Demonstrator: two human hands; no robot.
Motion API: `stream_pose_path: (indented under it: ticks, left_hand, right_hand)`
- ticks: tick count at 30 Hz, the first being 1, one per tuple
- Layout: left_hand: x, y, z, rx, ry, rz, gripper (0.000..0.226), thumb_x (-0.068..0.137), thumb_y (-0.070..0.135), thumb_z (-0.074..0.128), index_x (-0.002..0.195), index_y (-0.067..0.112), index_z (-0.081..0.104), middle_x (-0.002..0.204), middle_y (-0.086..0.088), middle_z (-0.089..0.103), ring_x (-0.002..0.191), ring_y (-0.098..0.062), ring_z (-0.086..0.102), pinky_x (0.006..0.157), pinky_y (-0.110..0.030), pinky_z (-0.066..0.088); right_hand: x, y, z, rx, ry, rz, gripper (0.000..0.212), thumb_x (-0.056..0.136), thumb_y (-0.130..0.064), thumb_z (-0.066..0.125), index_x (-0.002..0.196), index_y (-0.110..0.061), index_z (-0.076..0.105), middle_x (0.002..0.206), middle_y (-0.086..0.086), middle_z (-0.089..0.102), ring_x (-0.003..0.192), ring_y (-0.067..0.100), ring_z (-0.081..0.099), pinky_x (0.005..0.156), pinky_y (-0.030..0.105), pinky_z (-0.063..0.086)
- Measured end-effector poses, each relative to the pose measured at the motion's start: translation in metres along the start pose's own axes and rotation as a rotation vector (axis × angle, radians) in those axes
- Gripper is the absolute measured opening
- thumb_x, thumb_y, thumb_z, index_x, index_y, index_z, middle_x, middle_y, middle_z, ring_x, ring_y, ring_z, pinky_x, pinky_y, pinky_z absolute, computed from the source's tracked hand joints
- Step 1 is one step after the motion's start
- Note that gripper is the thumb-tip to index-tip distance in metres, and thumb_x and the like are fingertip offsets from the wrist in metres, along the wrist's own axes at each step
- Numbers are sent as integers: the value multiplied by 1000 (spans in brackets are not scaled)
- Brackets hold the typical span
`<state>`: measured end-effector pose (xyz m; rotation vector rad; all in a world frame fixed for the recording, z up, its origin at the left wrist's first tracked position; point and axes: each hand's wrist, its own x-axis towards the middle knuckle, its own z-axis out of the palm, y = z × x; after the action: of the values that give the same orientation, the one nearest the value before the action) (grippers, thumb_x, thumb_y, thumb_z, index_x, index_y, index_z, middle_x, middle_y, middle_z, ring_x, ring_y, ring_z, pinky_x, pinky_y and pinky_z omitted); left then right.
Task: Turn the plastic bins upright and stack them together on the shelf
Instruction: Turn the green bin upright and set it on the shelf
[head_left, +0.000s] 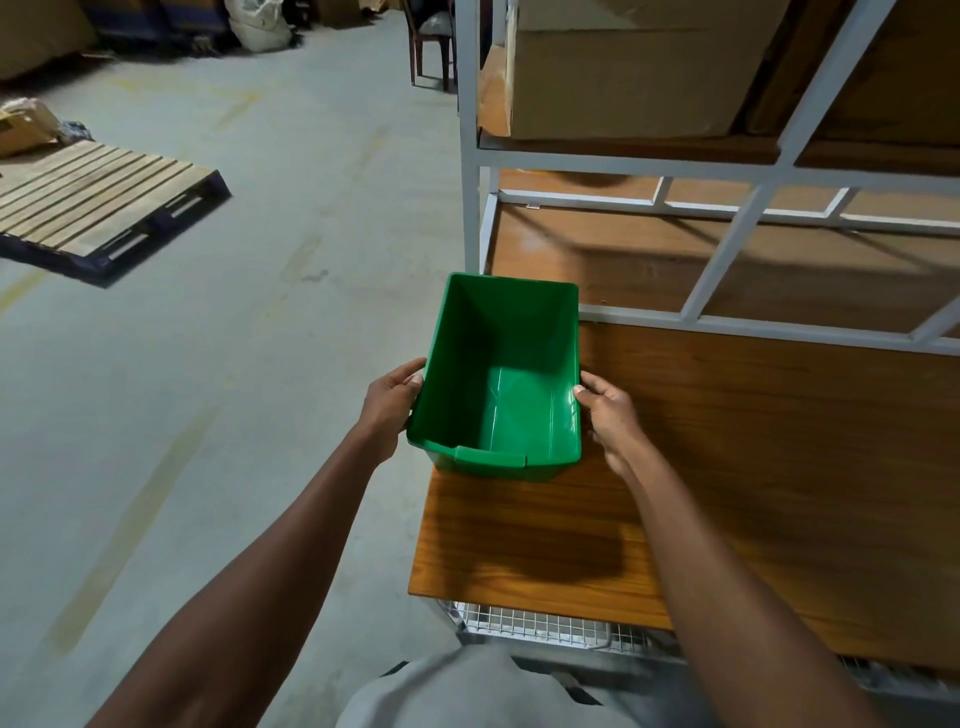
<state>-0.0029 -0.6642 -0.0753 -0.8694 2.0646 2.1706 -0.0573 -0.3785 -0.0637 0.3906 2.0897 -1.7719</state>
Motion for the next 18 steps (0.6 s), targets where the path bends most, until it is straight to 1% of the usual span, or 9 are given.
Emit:
stream_pose_path:
  ticks: [6,10,15,18]
  left_hand:
    - [-2,-1,0,-15,24,10,40,110,7,43,139,22,67,131,-6,70,112,-23,67,90,-45,62]
    - [-2,-2,-2,-5,15,9,41,111,8,42,138,24,68,131,-6,71,117,-26,66,97,-52,60]
    - [-3,-1,0,-4,11,14,41,111,8,41,137,24,68,131,-5,71,114,-23,66,92,-47,61]
    - [-3,-1,-1,-8,9,6,42,111,8,41,137,25,69,132,-5,70,117,-24,66,93,-48,60]
  right_hand:
    - [-2,0,2,9,-7,-4,47,110,-14,49,157,-21,48,164,8,45,149,30,41,118,49,35]
    - [-3,0,2,14,-9,-4,46,110,-14,49,156,-21,49,164,7,44,150,30,40,119,51,34]
    - [-5,-1,1,14,0,-8,47,110,-14,50,156,-21,49,164,8,44,150,30,41,118,51,34]
    - [-6,-2,2,10,-3,-10,46,110,-14,50,156,-21,50,163,9,46,149,30,42,118,51,35]
